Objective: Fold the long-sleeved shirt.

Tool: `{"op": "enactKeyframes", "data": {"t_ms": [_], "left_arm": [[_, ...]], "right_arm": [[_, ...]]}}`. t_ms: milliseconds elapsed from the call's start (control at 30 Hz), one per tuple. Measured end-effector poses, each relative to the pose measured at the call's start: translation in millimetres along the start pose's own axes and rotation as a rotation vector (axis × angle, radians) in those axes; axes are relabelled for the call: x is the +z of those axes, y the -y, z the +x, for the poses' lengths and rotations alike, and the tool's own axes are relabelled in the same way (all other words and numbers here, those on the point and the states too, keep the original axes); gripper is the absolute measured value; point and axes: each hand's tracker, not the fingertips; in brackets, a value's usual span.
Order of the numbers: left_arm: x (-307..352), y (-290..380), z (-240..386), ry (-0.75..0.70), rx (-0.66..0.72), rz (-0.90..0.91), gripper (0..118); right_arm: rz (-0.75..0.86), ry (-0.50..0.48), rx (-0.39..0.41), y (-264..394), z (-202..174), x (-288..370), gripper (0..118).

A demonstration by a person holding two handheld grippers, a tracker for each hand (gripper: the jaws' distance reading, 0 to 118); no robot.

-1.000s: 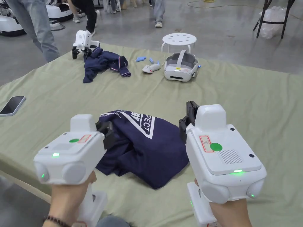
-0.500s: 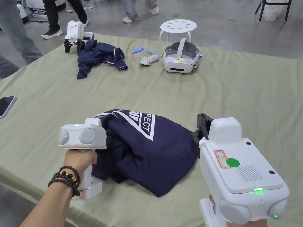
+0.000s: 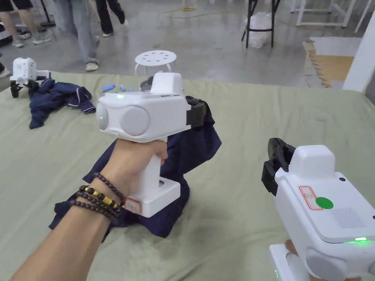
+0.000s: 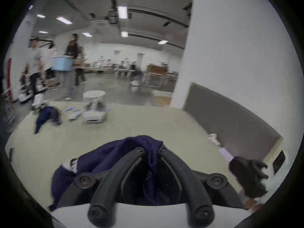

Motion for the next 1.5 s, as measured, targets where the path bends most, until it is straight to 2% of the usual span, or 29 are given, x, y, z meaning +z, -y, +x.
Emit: {"op": "enactKeyframes", "data": {"t_ms": [100,200,233,367,467,500,600,633,667,767,800,833,867,900,933,1000,1167,1400,1500], "left_arm": [[-63.8,22.9,72.9,0.119,-0.058,-0.061,14],[-123.8,71.5,132.0,0.287,0.059,-0.178,14],[-140.0,92.2,150.1,0.334,0.061,-0.214,14],[-185.4,178.9,215.2,0.336,-0.038,-0.371,14],[-199.5,210.9,216.8,0.290,0.050,-0.437,15],[-198.4,212.0,212.8,0.288,0.050,-0.410,30],[-179.2,193.2,193.4,0.289,0.021,-0.367,101],[-169.8,183.0,187.5,0.273,-0.001,-0.328,108],[-148.2,172.1,176.9,0.244,-0.019,-0.264,109],[-100.7,144.7,144.2,0.160,-0.040,-0.103,107],[-80.5,138.4,130.7,0.132,-0.040,-0.058,99],[-63.4,133.5,119.3,0.112,-0.039,-0.017,84],[-42.6,129.6,107.3,0.065,-0.046,0.020,61],[-22.2,130.5,99.3,-0.014,-0.076,0.066,25],[-5.7,133.9,93.3,-0.085,-0.098,0.103,11],[28.5,140.9,78.3,-0.197,-0.103,0.125,6],[87.4,168.1,54.7,-0.251,-0.001,0.113,3],[86.3,173.4,48.9,-0.253,-0.012,0.062,3],[79.1,171.5,45.9,-0.261,0.023,0.100,3]], "right_arm": [[0.003,0.118,-0.005,-1.4,42.9,27.9,1],[-0.004,0.235,-0.025,1.9,83.5,53.4,1],[-0.012,0.270,-0.026,3.9,94.9,60.1,1],[-0.064,0.361,-0.028,14.5,126.7,75.2,1],[-0.087,0.378,-0.050,20.0,135.9,83.3,1],[-0.089,0.380,-0.051,21.2,135.7,82.9,1],[-0.104,0.356,-0.051,22.5,133.4,81.1,1],[-0.108,0.340,-0.044,22.6,130.8,78.1,1],[-0.115,0.330,-0.038,21.4,127.0,75.9,1],[-0.161,0.276,-0.033,17.8,117.7,64.1,1],[-0.161,0.266,-0.029,17.3,113.5,62.2,1],[-0.160,0.266,-0.028,16.8,109.0,61.4,1],[-0.157,0.263,-0.029,16.9,105.1,60.9,1],[-0.155,0.253,-0.034,16.8,102.3,59.9,1],[-0.156,0.238,-0.040,16.3,99.2,60.2,1],[-0.165,0.211,-0.050,15.8,92.5,61.0,1],[-0.176,0.204,-0.067,20.3,84.5,65.8,1],[-0.185,0.215,-0.033,20.5,77.3,62.3,1],[-0.182,0.213,-0.035,18.0,78.5,62.2,1]]}}
